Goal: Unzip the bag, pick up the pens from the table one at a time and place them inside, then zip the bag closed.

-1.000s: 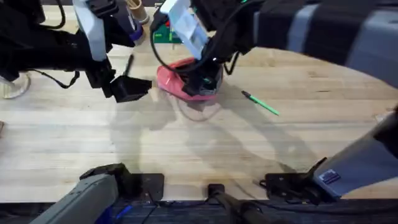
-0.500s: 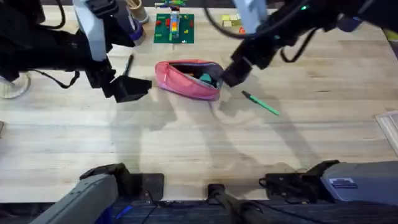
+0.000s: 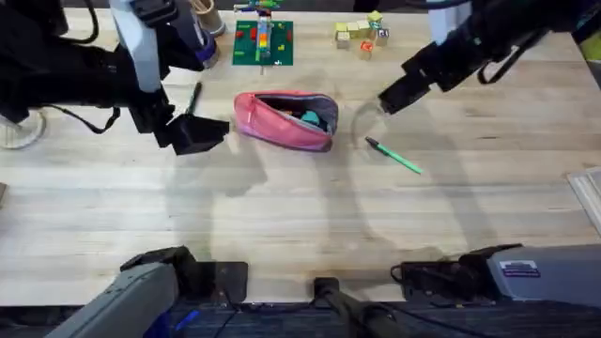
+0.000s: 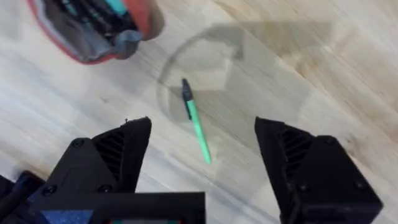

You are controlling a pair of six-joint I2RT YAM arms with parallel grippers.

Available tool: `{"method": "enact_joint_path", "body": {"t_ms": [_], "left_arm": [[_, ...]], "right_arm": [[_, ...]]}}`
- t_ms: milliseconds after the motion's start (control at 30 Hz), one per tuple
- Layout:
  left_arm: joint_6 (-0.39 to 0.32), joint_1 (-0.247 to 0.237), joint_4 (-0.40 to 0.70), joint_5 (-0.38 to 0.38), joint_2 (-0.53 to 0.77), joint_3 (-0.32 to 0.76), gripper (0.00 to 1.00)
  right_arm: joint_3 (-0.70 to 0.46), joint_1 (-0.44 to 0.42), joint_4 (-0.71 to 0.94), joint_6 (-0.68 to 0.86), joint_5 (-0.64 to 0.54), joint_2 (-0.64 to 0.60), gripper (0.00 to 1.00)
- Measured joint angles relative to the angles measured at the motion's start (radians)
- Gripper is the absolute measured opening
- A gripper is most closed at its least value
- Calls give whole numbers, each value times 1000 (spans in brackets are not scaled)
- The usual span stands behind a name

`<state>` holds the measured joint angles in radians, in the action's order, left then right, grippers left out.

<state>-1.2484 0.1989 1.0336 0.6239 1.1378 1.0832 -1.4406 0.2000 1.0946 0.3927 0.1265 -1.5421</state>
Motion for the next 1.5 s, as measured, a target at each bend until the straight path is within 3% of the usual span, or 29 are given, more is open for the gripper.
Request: {"method": "enact_joint_path", "body": {"t_ms": [200,533,1200,1400,1500], "left_arm": [[0,0,3,0,0,0,993],[0,0,3,0,0,0,993],[0,0,3,0,0,0,993],[0,0,3,0,0,0,993],[0,0,3,0,0,0,993]], "right_arm": [[57,-31,-12,-3,0,10,997],[330,-44,-138,-3,-36,92,996],[615,-46,-446,-3,-52,93,996],[631,-46,-468,-3,-60,88,995],[630,-46,-475,-2,-71,82,880]]}}
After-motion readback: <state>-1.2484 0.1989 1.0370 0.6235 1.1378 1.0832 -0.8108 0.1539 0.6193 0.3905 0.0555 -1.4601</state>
